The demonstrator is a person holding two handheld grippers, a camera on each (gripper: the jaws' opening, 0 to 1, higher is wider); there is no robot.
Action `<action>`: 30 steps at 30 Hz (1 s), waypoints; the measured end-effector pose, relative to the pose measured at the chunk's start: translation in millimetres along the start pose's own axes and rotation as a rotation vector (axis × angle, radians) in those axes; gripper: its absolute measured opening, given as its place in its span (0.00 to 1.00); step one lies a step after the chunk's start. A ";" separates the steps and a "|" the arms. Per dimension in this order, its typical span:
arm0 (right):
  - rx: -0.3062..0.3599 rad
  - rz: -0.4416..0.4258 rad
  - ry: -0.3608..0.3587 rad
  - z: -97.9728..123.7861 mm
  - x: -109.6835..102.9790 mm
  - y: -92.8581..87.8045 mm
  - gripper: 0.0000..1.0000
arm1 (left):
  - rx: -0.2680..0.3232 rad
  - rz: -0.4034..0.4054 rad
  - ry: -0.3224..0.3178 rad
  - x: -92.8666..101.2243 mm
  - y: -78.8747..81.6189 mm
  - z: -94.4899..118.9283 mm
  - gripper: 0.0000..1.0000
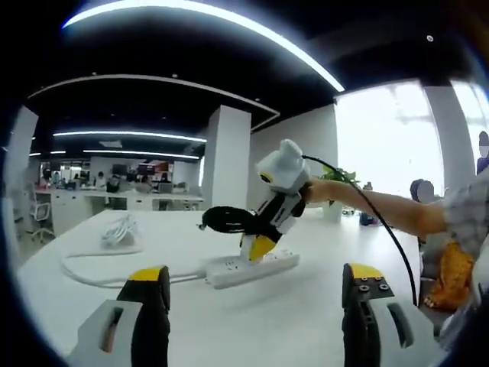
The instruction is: Straighten the power strip on the desk, plug the charger into it
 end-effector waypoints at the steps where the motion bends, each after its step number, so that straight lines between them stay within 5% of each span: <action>1: 0.011 0.006 0.014 -2.0 3.6 -1.3 0.23 | -0.005 0.002 0.002 -0.5 -0.4 -0.4 0.95; 5: 0.059 -0.012 -0.012 -0.7 3.5 -6.4 0.24 | -0.005 0.004 0.003 0.1 0.5 0.2 0.95; 10: 0.235 0.022 -0.064 -2.4 3.4 -17.8 0.26 | -0.036 -0.022 -0.001 2.0 1.0 -0.7 0.95; 15: 0.382 -0.076 -0.050 -7.5 7.1 -27.8 0.58 | -0.078 -0.028 0.013 -6.6 -1.0 -7.9 0.95; 19: 0.485 -0.155 -0.058 -4.8 10.8 -31.5 0.69 | -0.102 -0.023 0.021 -15.7 -1.7 -14.4 0.95; 30: 0.584 -0.221 -0.078 -2.3 1.0 -39.1 0.90 | -0.130 -0.032 0.037 -31.2 4.1 -26.2 0.96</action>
Point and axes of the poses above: the point that each gripper's makers call its tool centre point, and the gripper's own axes: z roughly backward along the fingers, x roughly to its right, y roughly out of its top, the point moved 10 cm from there along z, roughly backward along the fingers, and after that the axes turned 10 degrees about -x, right-handed, at the moved point
